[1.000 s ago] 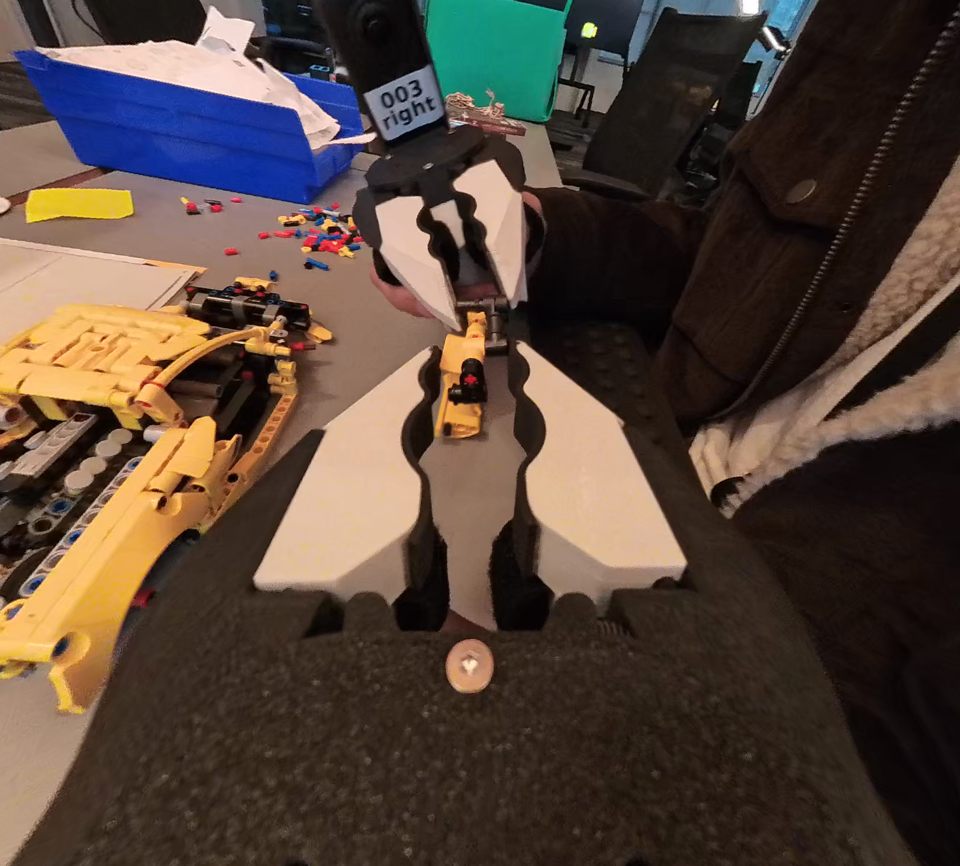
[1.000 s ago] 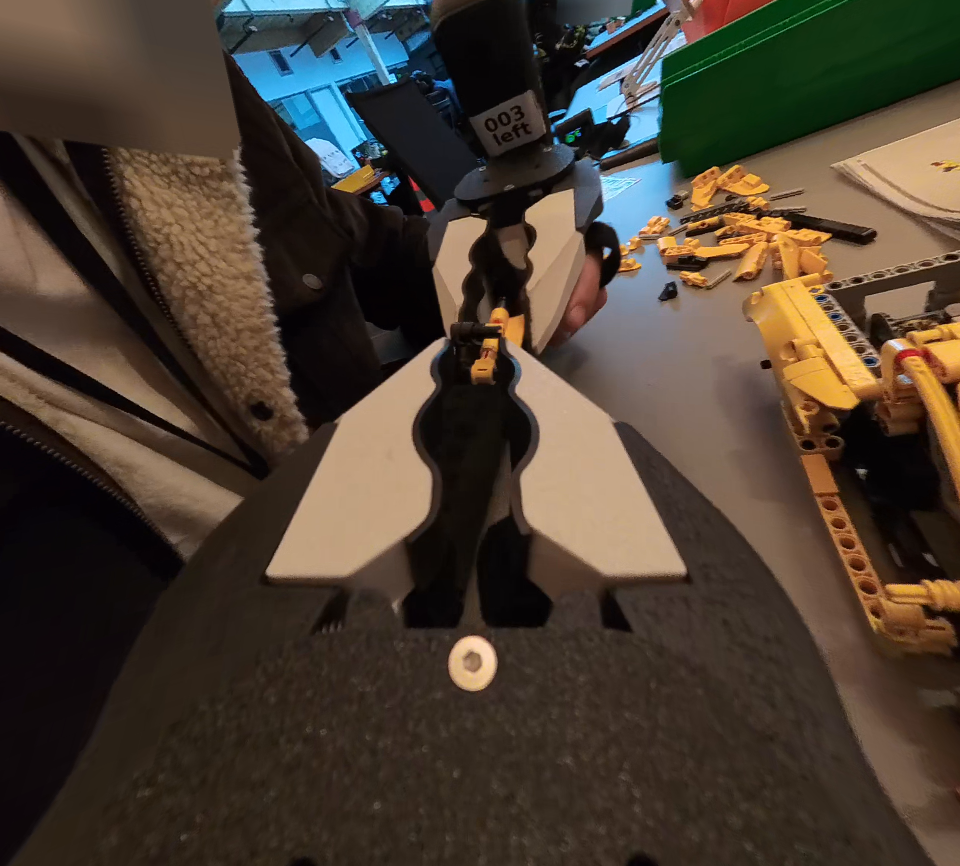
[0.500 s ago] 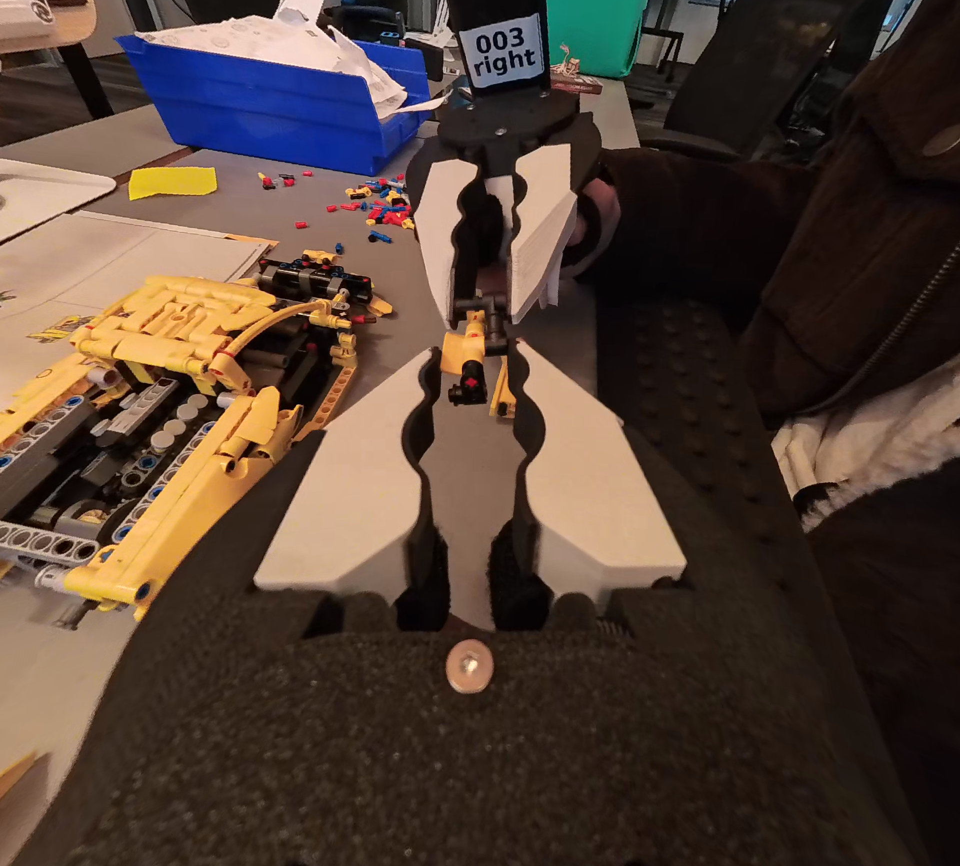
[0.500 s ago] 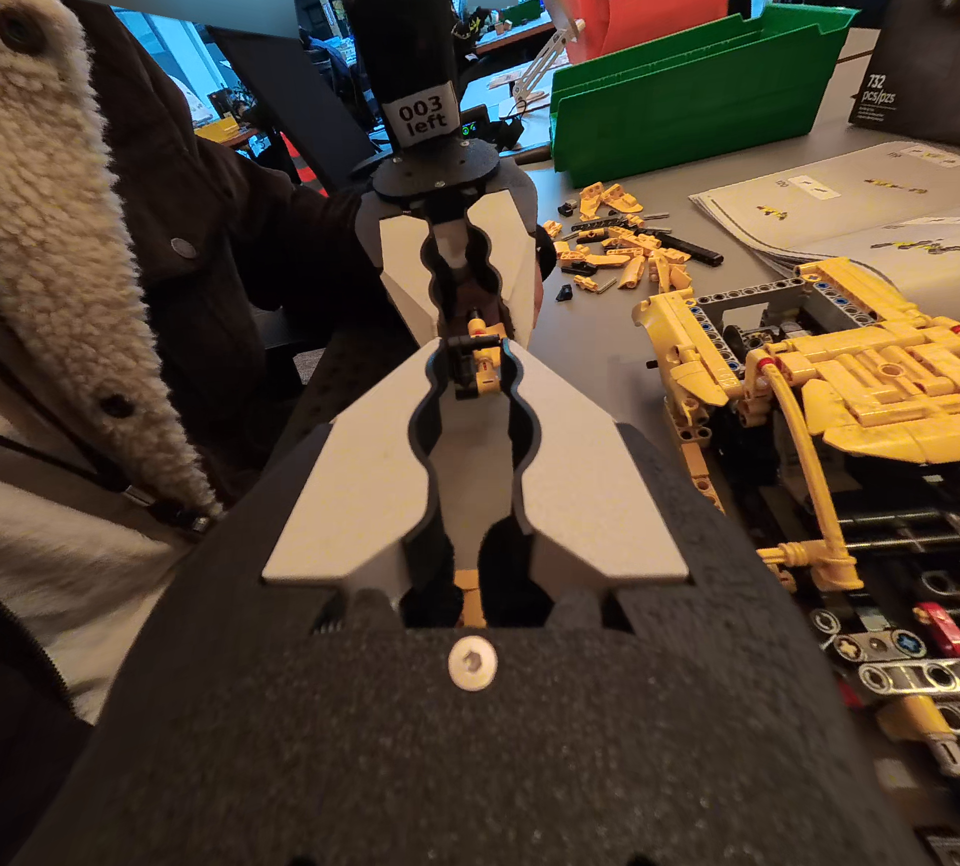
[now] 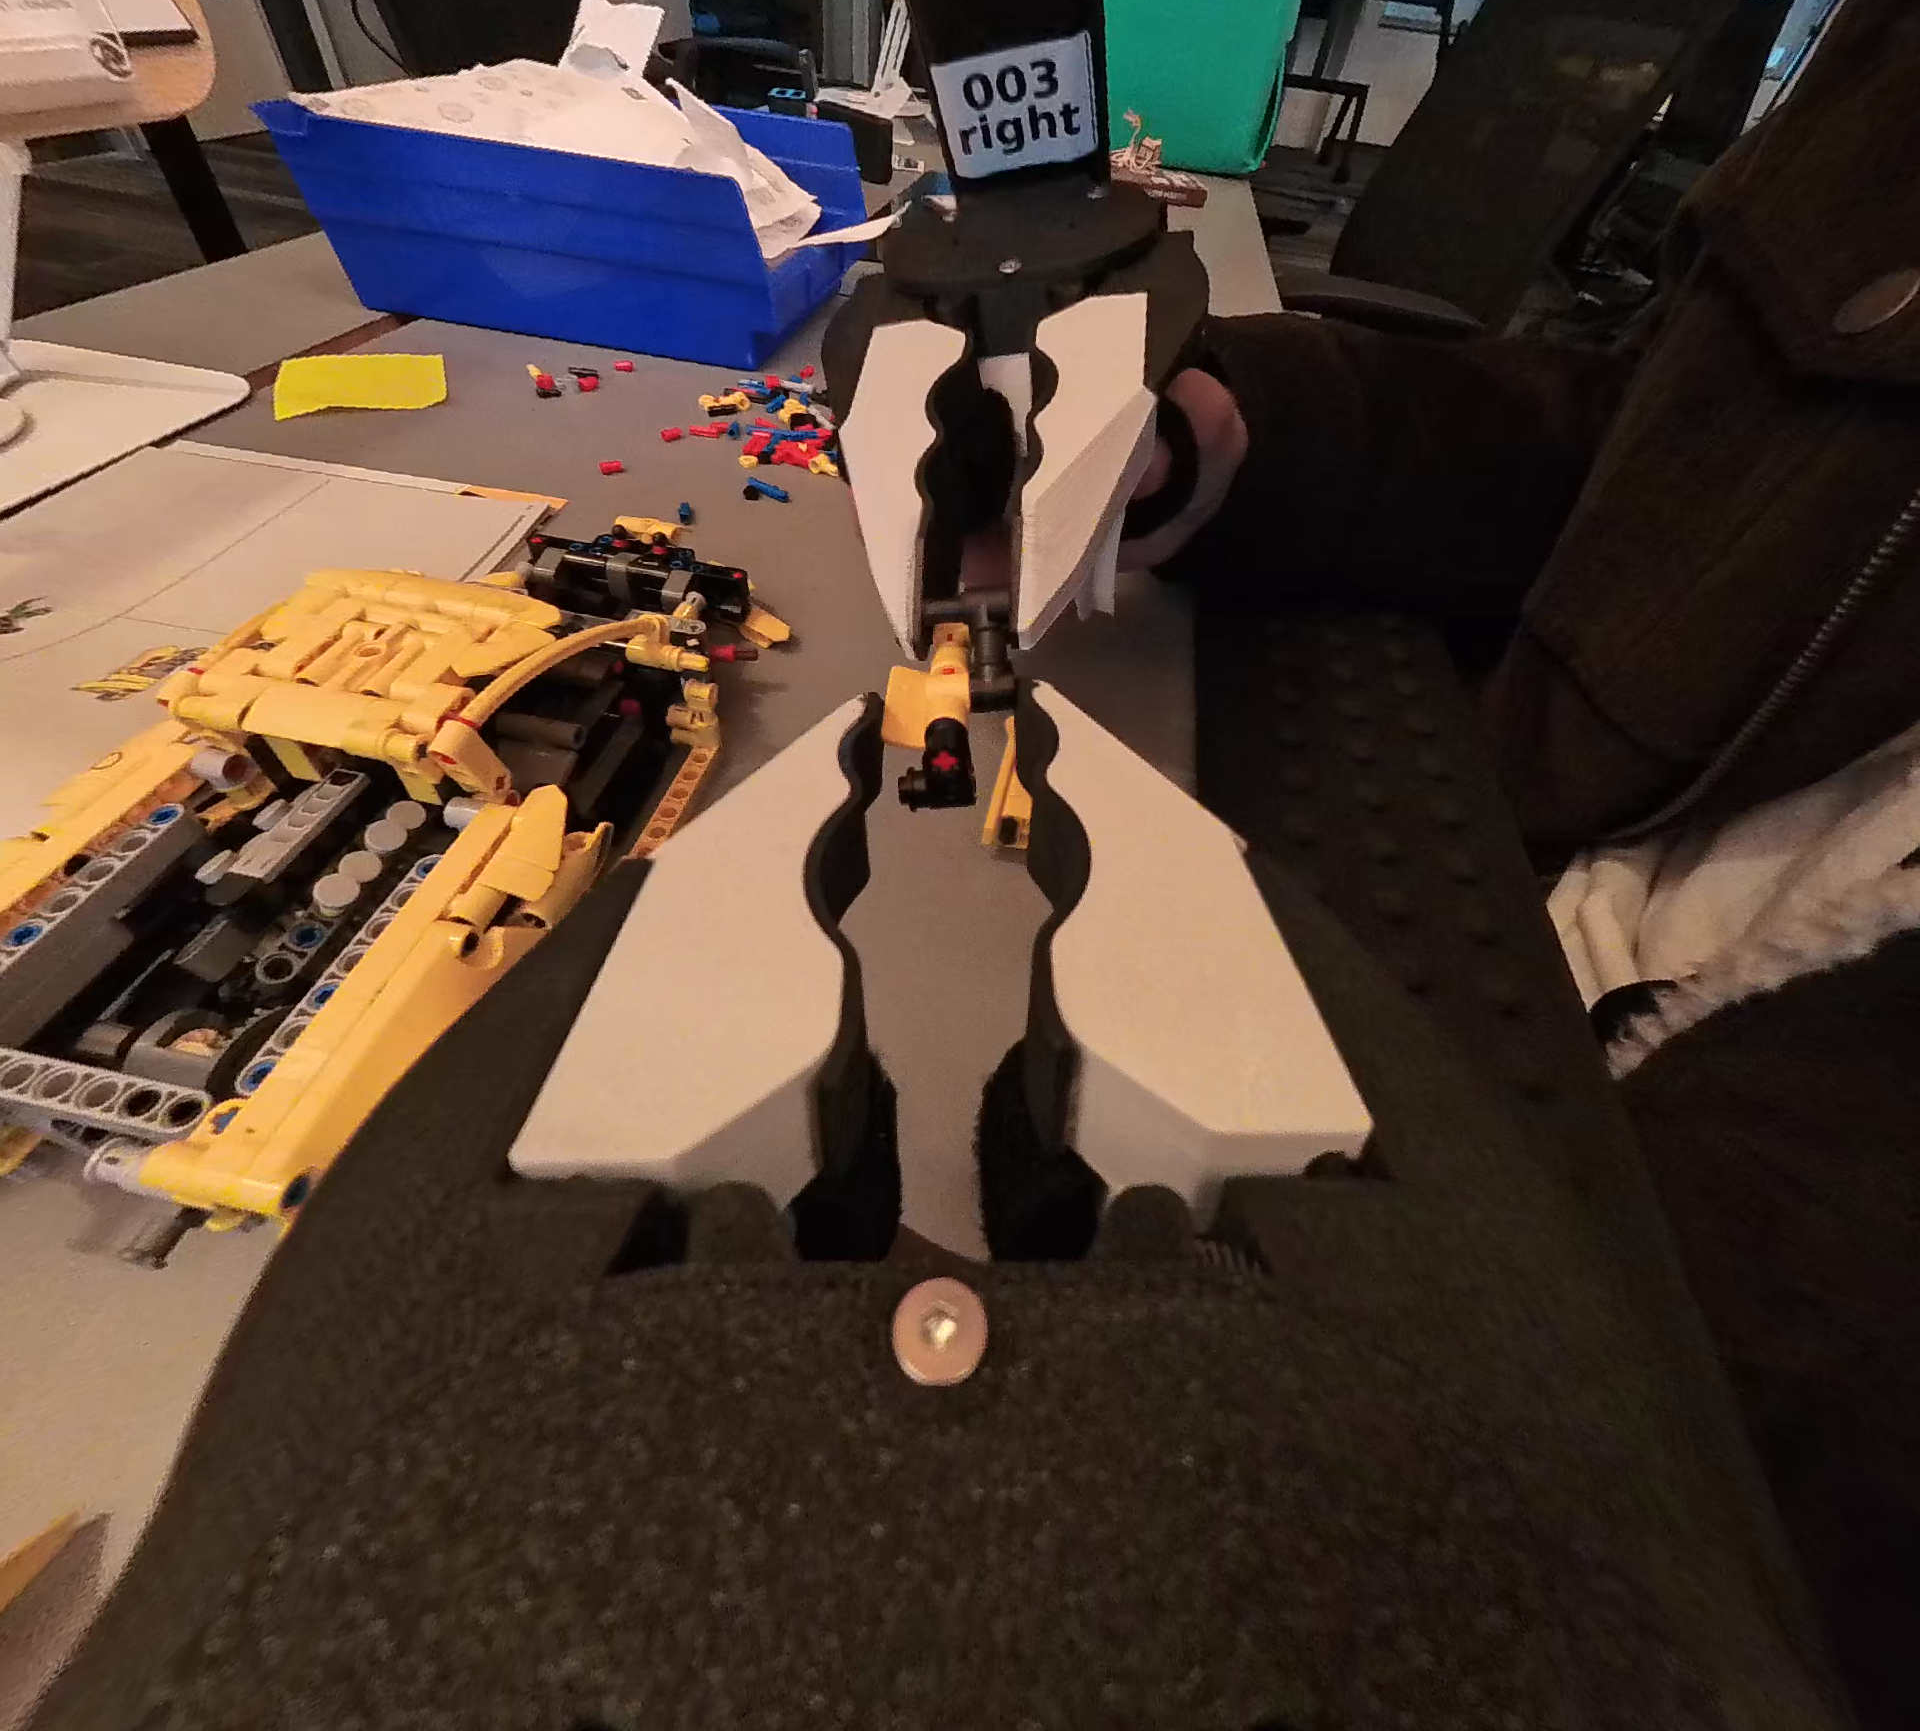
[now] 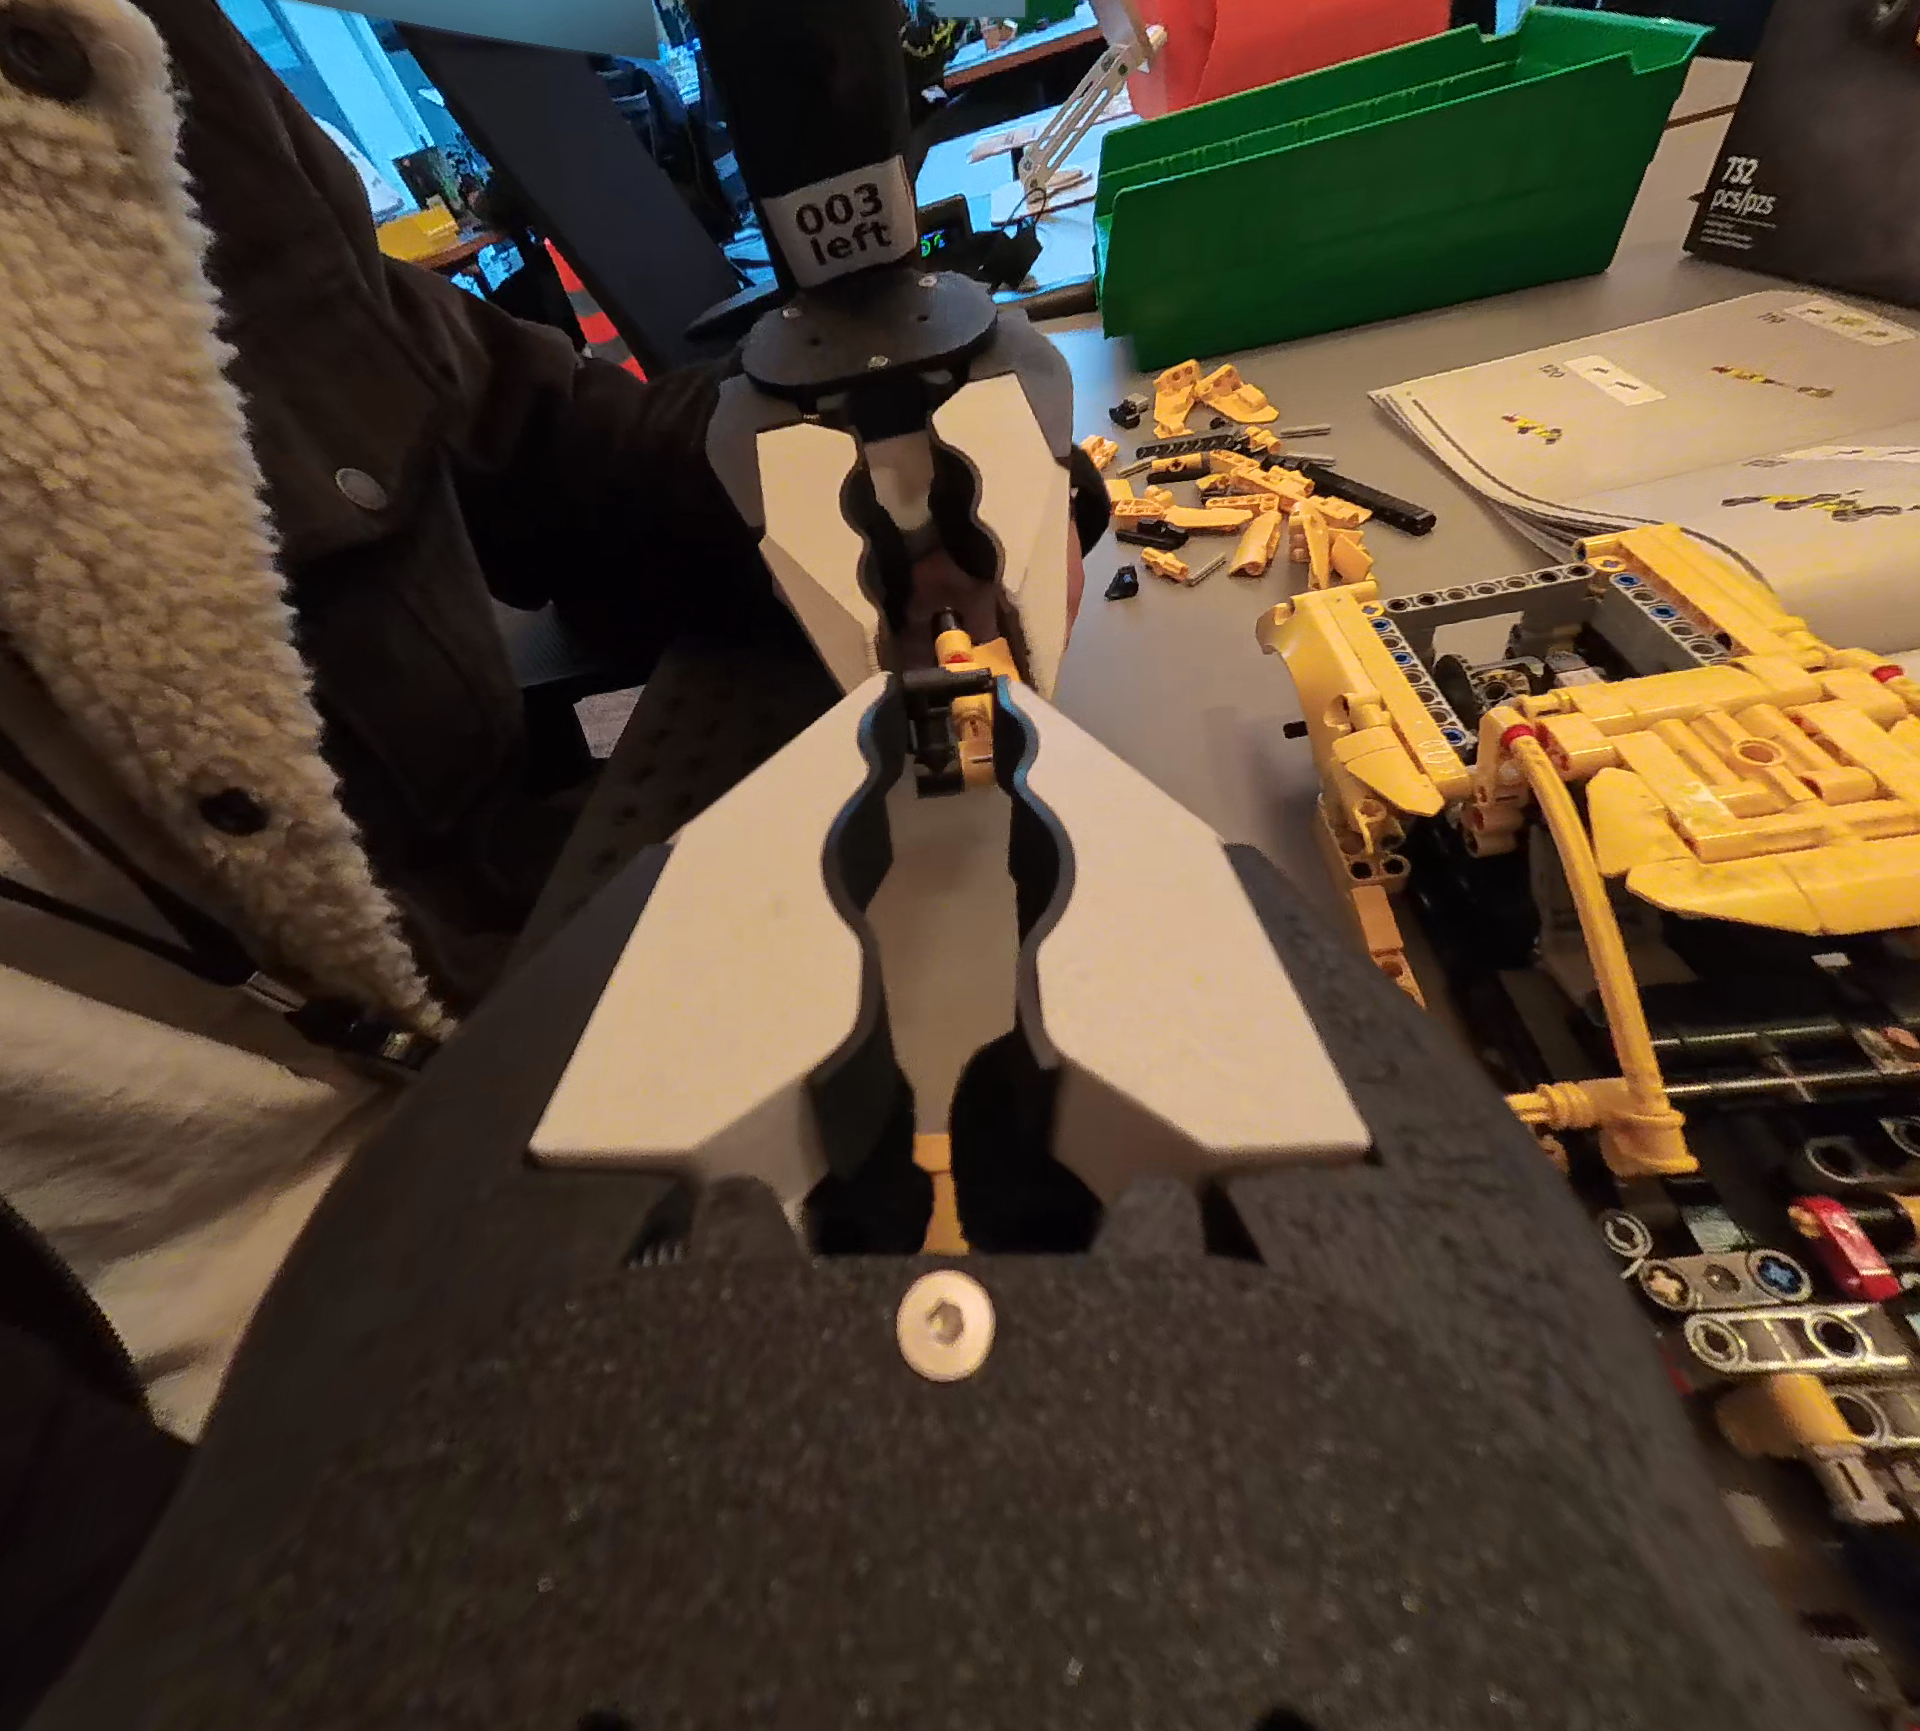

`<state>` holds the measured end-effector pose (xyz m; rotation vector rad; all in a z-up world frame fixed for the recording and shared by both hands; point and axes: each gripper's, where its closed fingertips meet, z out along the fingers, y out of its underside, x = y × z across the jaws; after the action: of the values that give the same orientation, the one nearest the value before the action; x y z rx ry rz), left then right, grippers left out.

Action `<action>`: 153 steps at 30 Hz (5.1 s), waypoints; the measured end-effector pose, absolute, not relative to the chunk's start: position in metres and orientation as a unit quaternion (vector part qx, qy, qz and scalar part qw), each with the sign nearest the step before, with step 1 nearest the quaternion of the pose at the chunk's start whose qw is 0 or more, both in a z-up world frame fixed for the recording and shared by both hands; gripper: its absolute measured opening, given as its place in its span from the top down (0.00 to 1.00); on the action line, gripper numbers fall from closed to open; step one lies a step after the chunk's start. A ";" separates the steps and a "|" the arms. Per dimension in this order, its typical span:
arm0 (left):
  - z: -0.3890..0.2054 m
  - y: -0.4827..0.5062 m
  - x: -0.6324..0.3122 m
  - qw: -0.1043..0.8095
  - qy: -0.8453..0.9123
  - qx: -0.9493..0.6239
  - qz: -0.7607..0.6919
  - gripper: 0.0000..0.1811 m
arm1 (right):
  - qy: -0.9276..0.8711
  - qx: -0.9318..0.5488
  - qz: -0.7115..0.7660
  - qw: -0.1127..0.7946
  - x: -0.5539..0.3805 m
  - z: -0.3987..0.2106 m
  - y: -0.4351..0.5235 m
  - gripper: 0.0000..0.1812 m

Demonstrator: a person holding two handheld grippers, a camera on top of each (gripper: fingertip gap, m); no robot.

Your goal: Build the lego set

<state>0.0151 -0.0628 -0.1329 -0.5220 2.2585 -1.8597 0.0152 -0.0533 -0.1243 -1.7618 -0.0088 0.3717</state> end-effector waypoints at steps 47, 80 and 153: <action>-0.161 -0.025 0.067 0.033 0.717 -0.394 -0.575 0.86 | 0.314 -0.687 -0.113 0.645 0.173 -0.123 -0.149 0.70; -0.224 -0.053 0.039 0.025 0.841 -0.317 -0.436 0.86 | 0.319 -0.763 -0.096 0.554 0.169 -0.165 -0.137 0.72; -0.194 -0.066 0.008 0.157 0.870 -0.141 -0.446 0.79 | 0.016 -0.912 0.133 0.388 0.012 -0.225 -0.140 0.87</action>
<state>0.0079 -0.0660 -0.1944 -0.4039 2.4895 -1.2761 0.0116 -0.1395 -0.2254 -2.3193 0.0416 0.3390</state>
